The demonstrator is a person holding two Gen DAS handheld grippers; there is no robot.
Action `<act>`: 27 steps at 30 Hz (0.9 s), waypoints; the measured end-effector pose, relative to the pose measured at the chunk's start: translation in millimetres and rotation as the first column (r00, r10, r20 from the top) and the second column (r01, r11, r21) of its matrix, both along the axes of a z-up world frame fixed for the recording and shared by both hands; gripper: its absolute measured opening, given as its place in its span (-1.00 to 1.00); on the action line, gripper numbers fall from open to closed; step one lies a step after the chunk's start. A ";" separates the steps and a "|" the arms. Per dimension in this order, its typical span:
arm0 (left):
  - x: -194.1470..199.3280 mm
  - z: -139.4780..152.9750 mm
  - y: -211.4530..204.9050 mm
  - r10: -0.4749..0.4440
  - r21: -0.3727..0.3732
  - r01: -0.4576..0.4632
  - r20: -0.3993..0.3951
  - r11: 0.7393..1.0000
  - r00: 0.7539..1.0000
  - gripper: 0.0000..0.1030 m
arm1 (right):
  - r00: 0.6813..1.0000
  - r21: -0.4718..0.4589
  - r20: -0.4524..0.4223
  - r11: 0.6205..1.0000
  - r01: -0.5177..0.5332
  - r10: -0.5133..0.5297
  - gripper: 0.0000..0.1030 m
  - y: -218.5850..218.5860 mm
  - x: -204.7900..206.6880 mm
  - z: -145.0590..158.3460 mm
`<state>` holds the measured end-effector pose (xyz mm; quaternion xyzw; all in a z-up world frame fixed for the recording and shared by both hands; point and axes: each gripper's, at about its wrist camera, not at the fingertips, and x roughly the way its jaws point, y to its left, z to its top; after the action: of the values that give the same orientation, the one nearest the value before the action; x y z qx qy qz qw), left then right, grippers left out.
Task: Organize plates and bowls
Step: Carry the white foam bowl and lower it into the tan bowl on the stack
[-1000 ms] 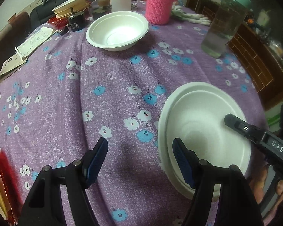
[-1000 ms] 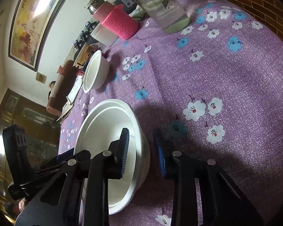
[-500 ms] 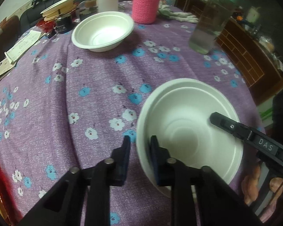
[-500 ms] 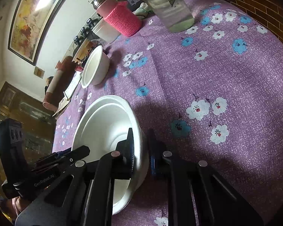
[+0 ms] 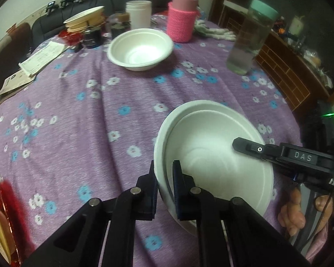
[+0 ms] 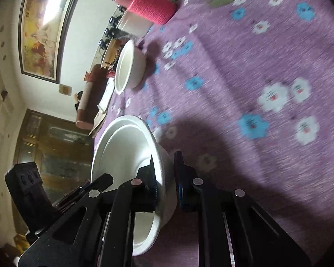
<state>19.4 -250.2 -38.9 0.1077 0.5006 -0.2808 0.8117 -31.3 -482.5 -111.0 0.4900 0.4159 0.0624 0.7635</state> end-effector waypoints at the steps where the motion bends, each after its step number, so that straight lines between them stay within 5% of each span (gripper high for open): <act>1: 0.6 1.4 8.1 0.012 -0.006 -0.012 0.000 1.000 1.000 -0.80 | 1.000 0.007 -0.001 1.000 -0.006 0.006 -0.76 4.4 2.2 -0.3; 14: -8.7 31.4 146.8 0.211 -0.033 -0.209 0.059 0.977 0.976 -0.80 | 0.971 -0.016 -0.010 0.971 -0.240 0.240 -0.75 131.0 60.3 35.5; 27: -33.9 77.4 310.5 0.458 -0.037 -0.461 0.204 0.887 0.865 -0.78 | 0.833 -0.098 0.088 0.837 -0.538 0.546 -0.74 330.0 132.9 96.8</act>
<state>-14.5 60.4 38.5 0.0193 0.4266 -0.0638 0.9020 101.5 -152.5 -14.3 0.3211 0.4961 0.2893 0.7531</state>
